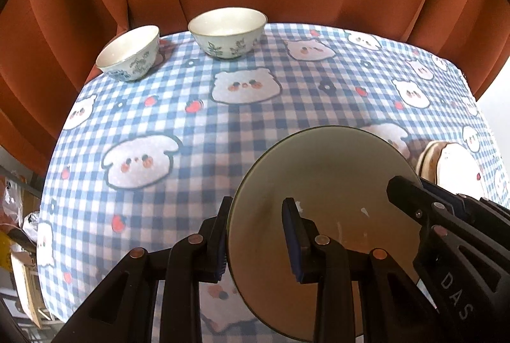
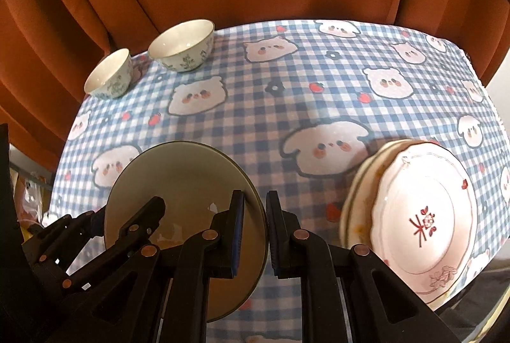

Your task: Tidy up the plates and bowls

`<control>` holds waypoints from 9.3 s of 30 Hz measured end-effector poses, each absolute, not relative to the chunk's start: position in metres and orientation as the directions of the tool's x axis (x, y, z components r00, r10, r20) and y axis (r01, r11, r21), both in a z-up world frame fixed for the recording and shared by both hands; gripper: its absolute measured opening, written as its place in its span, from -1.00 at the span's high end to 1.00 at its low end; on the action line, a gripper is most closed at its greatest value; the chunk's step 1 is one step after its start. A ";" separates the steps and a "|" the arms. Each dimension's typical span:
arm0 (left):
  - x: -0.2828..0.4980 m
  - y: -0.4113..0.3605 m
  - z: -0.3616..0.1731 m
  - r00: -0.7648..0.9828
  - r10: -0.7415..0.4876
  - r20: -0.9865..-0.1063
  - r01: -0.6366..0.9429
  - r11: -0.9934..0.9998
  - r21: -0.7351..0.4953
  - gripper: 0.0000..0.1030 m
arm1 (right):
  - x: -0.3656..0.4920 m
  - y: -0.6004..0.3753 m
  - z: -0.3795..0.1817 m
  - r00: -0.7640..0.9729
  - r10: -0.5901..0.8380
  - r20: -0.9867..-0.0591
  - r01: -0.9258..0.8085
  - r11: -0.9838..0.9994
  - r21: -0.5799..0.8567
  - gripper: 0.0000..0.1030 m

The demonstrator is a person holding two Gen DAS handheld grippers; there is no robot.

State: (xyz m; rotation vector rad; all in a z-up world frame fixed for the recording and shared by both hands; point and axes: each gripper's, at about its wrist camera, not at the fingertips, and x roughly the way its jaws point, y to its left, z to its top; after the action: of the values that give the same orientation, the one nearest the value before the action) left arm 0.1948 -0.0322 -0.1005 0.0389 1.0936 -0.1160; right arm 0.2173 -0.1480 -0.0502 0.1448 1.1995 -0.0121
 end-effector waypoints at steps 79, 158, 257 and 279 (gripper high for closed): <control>0.265 0.137 -0.054 0.552 -0.060 -0.832 0.030 0.998 -0.052 -0.67 | 0.290 -0.006 -0.010 0.407 -0.004 -0.913 -0.036 0.999 -0.021 -0.18; 0.455 0.197 -0.131 0.481 0.019 -0.877 -0.035 0.999 0.002 -0.19 | 0.485 0.089 -0.100 0.366 0.061 -0.929 0.032 0.996 0.078 -0.38; 0.192 -0.013 -0.035 0.576 -0.023 -0.817 0.001 1.000 -0.027 0.51 | 0.228 -0.113 0.033 0.495 0.130 -0.859 -0.054 0.991 0.119 0.61; 0.163 -0.061 -0.100 0.496 -0.024 -0.868 0.045 0.999 -0.001 0.50 | 0.185 -0.161 -0.037 0.403 0.113 -0.908 -0.039 0.994 0.106 0.62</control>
State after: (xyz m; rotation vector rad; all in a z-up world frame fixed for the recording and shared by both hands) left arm 0.1634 -0.0613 -0.0996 0.0224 1.0515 -0.0417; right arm 0.1847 -0.1614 -0.0373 0.0713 1.1527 0.0959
